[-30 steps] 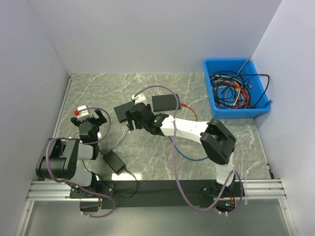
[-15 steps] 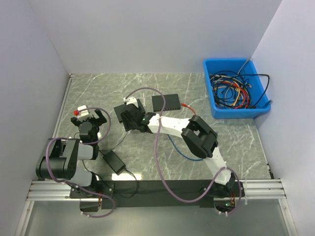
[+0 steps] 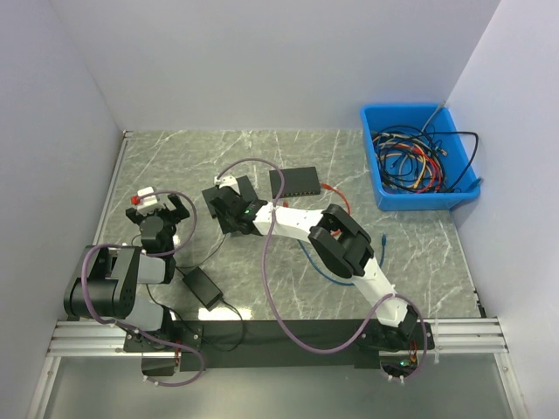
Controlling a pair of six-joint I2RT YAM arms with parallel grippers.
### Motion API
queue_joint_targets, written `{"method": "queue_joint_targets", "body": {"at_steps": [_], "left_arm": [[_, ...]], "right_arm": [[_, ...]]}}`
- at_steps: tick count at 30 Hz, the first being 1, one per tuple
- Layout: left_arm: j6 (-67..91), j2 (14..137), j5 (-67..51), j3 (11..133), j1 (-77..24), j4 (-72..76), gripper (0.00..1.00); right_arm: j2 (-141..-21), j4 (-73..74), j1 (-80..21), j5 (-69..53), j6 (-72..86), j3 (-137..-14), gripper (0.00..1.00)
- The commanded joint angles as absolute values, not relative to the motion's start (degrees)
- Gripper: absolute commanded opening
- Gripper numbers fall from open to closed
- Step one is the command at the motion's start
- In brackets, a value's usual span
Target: Insert the plug into the switch port
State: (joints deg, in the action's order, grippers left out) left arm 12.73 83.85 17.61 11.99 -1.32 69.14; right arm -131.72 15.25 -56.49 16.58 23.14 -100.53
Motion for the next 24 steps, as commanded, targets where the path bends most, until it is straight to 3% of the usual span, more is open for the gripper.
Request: {"method": "queue_joint_targets", "body": {"at_steps": [1, 14, 24], "left_arm": [[12.13, 83.32, 16.79, 13.10, -1.49, 71.19, 1.00], [12.13, 83.32, 16.79, 13.18, -1.49, 71.19, 0.99], [12.04, 83.41, 16.79, 13.10, -1.49, 71.19, 0.99]], "right_arm": [[-132.27, 16.00, -57.13, 16.87, 23.64, -102.92, 0.49], [-136.31, 19.42, -58.09, 18.19, 22.41, -108.01, 0.46], [-138.08, 22.76, -58.36, 21.27, 23.38, -108.81, 0.37]]}}
